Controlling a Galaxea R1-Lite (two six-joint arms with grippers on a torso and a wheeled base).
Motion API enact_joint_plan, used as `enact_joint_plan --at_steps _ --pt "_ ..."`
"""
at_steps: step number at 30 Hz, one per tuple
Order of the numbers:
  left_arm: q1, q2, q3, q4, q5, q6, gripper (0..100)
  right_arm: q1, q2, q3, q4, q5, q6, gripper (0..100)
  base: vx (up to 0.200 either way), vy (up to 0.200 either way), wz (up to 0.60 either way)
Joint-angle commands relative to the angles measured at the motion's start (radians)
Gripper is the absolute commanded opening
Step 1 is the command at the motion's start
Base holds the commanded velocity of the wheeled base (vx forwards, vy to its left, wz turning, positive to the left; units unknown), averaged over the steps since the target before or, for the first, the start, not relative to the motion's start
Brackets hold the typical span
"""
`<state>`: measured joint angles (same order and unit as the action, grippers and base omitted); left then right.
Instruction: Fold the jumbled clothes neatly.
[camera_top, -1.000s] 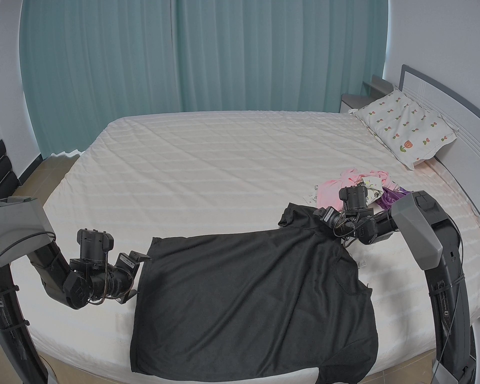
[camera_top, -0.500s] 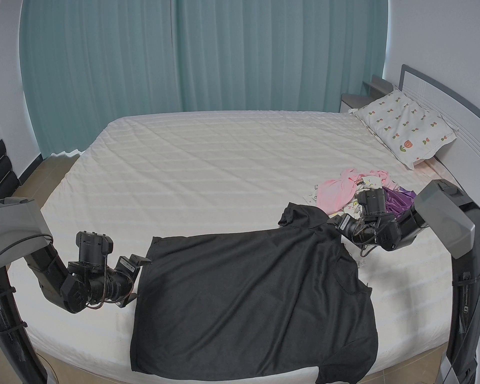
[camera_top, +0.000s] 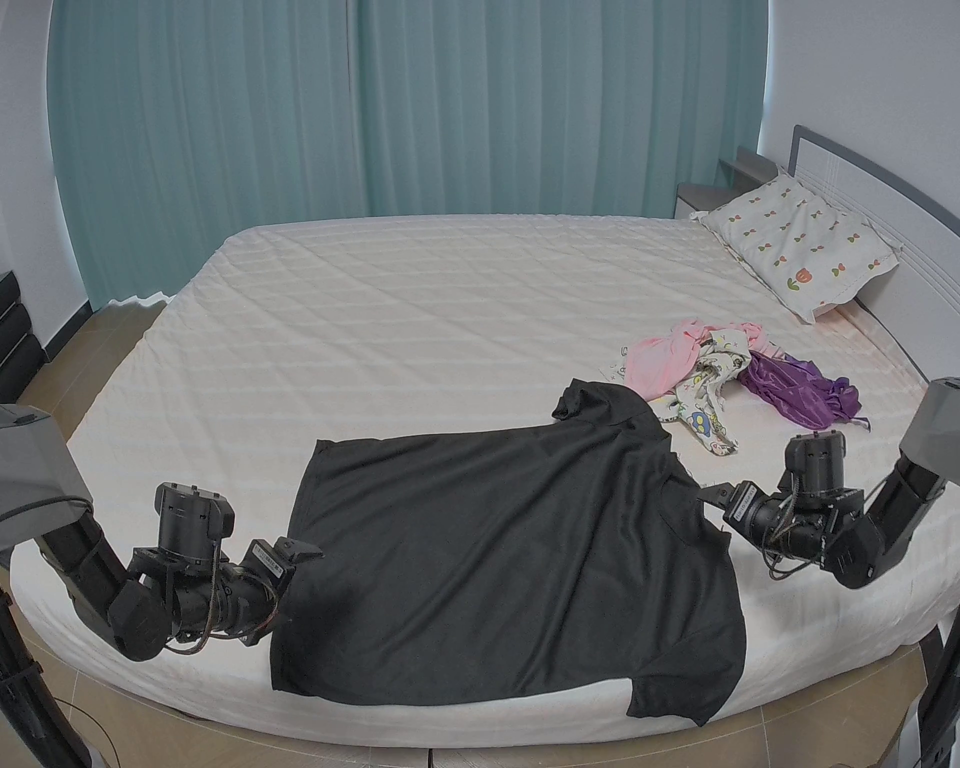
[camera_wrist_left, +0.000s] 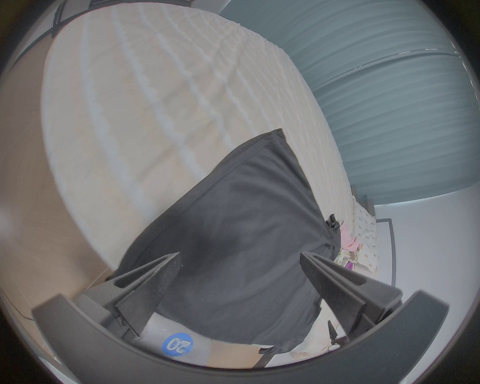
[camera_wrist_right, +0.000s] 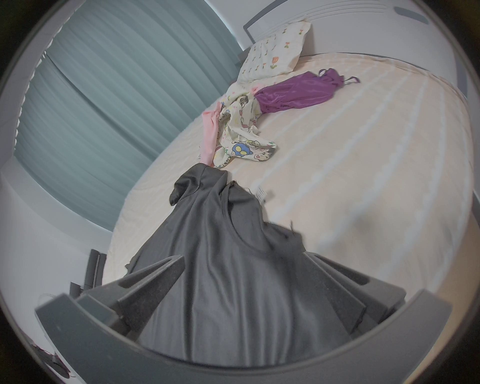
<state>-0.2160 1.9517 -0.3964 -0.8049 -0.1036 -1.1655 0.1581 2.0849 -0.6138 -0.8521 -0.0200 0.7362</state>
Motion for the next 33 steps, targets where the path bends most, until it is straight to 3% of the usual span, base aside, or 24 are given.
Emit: enact_joint_plan --at_steps 1,9,13,21,33 --pt "-0.039 -0.034 0.09 -0.019 0.012 0.007 100 0.02 -0.132 0.201 -0.134 -0.006 0.068 100 -0.2 0.0 0.0" --pt "-0.068 0.0 0.177 -0.023 0.076 0.153 100 0.023 -0.08 0.324 -0.285 0.008 0.131 100 -0.075 0.0 0.0" --pt "-0.074 0.073 0.156 -0.036 0.105 0.158 100 0.021 -0.049 0.327 -0.326 0.008 0.131 100 0.0 0.0 0.0" --pt "-0.109 0.268 0.12 -0.29 0.22 0.161 100 0.023 -0.045 0.333 -0.363 0.006 0.131 100 0.0 0.0 0.0" --pt "-0.106 0.316 0.096 -0.313 0.269 0.207 100 0.029 -0.039 0.333 -0.363 0.006 0.131 100 0.0 0.0 0.0"
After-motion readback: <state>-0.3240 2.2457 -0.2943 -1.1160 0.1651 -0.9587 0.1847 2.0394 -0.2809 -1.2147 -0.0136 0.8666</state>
